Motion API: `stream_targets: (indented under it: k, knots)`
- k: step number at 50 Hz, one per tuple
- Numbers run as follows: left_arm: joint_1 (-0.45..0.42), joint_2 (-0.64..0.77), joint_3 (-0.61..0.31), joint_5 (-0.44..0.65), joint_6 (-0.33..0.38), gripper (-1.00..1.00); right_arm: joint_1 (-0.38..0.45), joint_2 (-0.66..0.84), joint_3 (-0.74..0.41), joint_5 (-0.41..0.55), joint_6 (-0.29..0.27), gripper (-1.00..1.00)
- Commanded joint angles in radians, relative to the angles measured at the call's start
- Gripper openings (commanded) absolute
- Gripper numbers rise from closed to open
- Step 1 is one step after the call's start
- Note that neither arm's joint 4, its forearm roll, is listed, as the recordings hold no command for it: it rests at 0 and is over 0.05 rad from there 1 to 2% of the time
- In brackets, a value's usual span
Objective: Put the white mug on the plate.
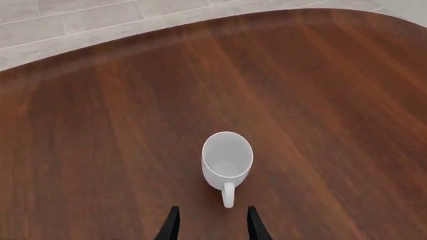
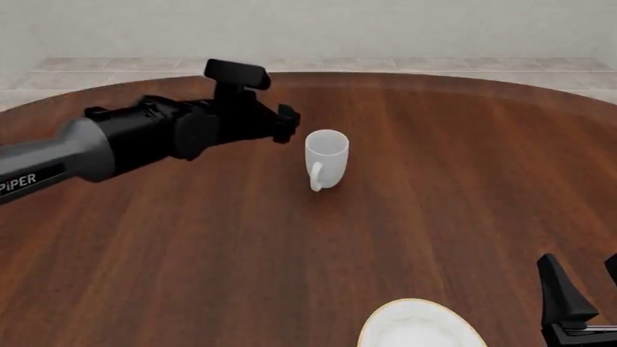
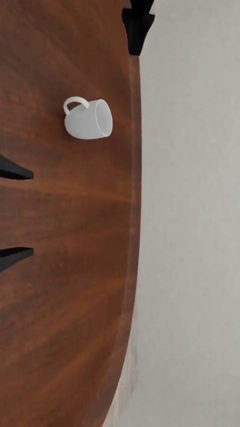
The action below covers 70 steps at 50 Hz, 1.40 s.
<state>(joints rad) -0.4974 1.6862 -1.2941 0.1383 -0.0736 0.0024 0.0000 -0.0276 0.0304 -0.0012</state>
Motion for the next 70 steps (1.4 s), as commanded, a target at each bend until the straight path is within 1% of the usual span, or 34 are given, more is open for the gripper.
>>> stream_targets:
  k: [1, 11, 24, 40, 55, 70]
  knots:
    - [-0.001, 0.052, -0.032, 0.007, -0.038, 1.00, -0.001, 0.002, 0.006, -0.009, 0.000, 1.00]
    - [-0.001, 0.092, -0.036, -0.014, -0.032, 1.00, -0.002, 0.002, 0.006, -0.010, 0.000, 1.00]
    - [0.008, 0.150, -0.055, -0.024, -0.055, 1.00, -0.002, 0.002, 0.006, -0.010, 0.000, 1.00]
    - [-0.014, 0.222, -0.084, -0.029, -0.071, 1.00, -0.002, 0.002, 0.006, -0.010, 0.000, 1.00]
    - [-0.034, 0.254, -0.105, -0.018, -0.104, 1.00, -0.002, 0.002, 0.006, -0.010, 0.000, 1.00]
    - [-0.027, 0.297, -0.128, -0.027, -0.104, 1.00, -0.002, 0.002, 0.006, -0.010, -0.001, 1.00]
